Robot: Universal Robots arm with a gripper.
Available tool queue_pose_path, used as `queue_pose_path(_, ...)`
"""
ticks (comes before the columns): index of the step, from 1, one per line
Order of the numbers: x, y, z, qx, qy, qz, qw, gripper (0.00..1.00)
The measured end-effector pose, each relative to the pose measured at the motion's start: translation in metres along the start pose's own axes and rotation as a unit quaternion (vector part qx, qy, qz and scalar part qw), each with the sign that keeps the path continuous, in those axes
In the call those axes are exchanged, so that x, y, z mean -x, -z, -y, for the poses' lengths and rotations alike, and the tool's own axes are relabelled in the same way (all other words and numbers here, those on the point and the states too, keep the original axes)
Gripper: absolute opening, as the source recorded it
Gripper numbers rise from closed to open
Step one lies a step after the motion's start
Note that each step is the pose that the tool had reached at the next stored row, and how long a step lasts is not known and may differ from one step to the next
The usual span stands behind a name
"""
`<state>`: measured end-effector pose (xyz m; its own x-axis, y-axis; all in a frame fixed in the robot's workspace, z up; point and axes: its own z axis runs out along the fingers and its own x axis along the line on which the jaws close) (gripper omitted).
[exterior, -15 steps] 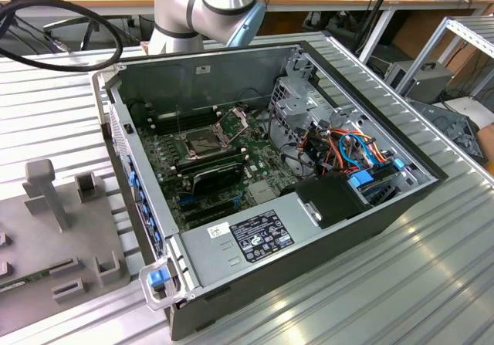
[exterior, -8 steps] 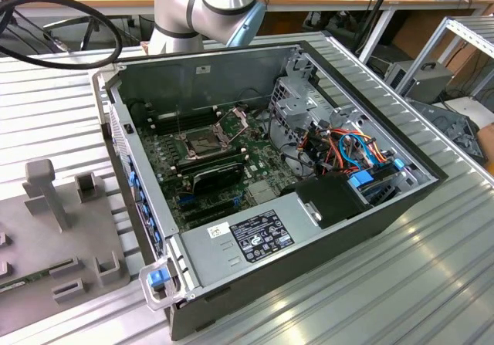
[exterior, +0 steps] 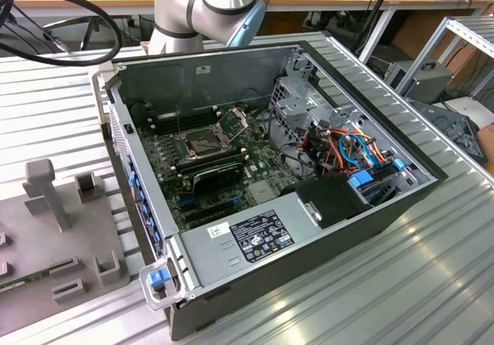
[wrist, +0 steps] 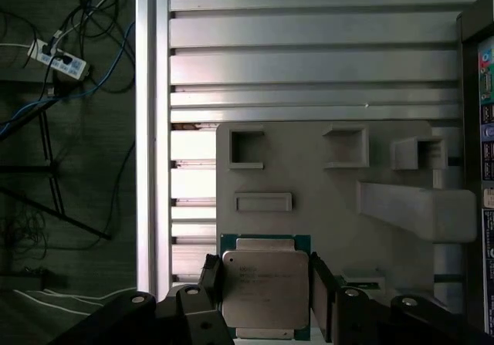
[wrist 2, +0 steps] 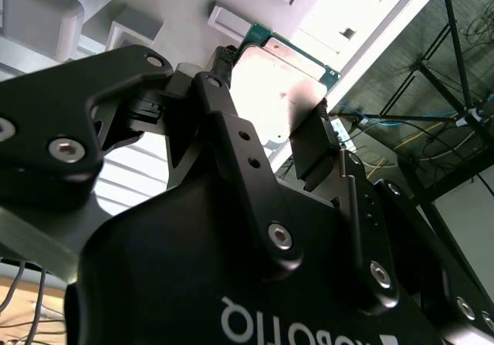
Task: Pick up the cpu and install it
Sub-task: 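Pick up the cpu and move it towards the insertion slot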
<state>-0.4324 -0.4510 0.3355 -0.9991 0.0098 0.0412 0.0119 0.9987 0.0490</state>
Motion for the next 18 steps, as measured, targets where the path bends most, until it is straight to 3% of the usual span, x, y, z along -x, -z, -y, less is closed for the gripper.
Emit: queue_pose_path(18,-0.0003,0.0070,-0.0003,0.0000,0.000,0.0000,1.00000,0.55)
